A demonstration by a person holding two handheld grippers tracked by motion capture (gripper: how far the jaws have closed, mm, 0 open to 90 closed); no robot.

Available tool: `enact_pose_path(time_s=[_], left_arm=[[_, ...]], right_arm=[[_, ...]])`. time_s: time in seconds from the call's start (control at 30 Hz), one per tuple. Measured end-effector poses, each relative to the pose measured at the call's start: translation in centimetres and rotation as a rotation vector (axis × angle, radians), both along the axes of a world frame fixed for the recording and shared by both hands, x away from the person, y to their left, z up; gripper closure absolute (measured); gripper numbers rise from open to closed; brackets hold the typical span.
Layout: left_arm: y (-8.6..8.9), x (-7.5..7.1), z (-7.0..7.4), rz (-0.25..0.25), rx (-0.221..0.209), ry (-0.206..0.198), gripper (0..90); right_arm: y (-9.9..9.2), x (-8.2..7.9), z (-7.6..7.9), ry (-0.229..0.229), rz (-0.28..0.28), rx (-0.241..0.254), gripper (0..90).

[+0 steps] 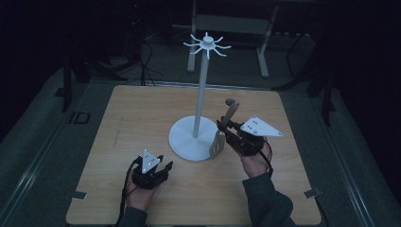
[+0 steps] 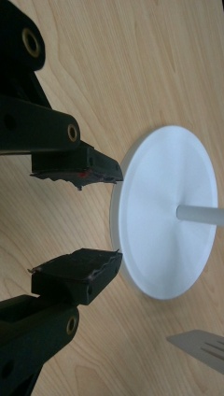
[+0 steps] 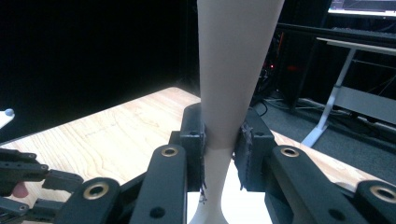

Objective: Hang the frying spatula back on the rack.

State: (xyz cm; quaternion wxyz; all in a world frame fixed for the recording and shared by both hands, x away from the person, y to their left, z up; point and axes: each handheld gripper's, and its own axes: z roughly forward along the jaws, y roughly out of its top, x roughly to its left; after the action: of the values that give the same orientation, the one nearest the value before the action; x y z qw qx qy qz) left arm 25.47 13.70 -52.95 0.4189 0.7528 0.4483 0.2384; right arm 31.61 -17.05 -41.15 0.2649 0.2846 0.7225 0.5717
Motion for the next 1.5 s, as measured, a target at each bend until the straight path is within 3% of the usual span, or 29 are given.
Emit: enact_pose_path(time_s=[0.77, 1.07, 1.5], left_arm=[[1.9, 0.3, -0.8, 0.058, 0.037, -0.01, 55.1], [1.6, 0.3, -0.9, 0.051, 0.049, -0.015, 55.6], [1.7, 0.3, -0.9, 0.05, 0.052, -0.018, 56.7]], right_arm=[[1.3, 2.7, 3.1, -0.025, -0.01, -0.019, 75.0], [1.3, 3.7, 4.4, -0.028, -0.025, -0.02, 75.0], [1.6, 4.7, 5.0, -0.012, -0.03, -0.021, 74.9]])
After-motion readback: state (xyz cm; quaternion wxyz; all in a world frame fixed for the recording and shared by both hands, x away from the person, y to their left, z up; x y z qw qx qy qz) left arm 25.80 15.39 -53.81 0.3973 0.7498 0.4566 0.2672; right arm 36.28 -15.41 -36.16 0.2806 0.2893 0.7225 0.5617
